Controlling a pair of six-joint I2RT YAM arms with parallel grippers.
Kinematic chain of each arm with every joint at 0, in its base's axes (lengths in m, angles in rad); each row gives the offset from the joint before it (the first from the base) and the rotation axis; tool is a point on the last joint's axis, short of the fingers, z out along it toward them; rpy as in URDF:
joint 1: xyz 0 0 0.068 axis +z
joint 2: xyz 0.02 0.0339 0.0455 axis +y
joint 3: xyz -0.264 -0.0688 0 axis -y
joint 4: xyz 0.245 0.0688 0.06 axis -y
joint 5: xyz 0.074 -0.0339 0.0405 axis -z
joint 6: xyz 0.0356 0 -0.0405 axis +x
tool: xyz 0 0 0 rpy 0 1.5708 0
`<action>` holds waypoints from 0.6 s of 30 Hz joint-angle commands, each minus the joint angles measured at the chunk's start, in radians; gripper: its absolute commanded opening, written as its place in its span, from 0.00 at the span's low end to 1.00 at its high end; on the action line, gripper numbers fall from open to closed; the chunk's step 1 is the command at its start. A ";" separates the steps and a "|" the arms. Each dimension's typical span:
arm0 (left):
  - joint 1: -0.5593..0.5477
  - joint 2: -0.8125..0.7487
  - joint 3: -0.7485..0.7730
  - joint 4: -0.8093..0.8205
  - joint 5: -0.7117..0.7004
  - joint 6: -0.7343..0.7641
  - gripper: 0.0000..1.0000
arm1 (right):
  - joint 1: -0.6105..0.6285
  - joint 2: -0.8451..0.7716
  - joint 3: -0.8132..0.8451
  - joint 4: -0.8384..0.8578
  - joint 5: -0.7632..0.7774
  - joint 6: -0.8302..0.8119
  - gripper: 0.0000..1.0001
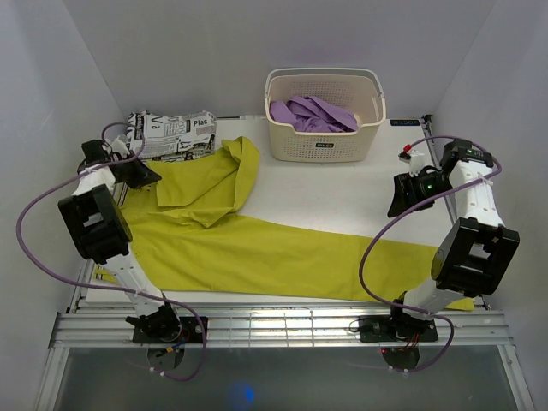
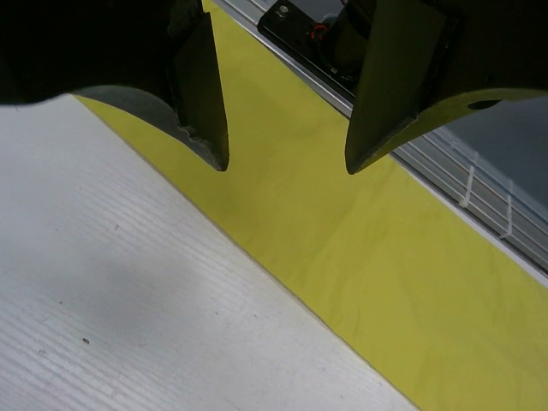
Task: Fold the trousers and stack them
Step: Flatten the trousers out
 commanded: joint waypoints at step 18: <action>-0.643 -0.414 -0.020 0.202 0.268 -0.247 0.00 | 0.385 -0.275 -0.087 0.911 -0.298 0.803 0.79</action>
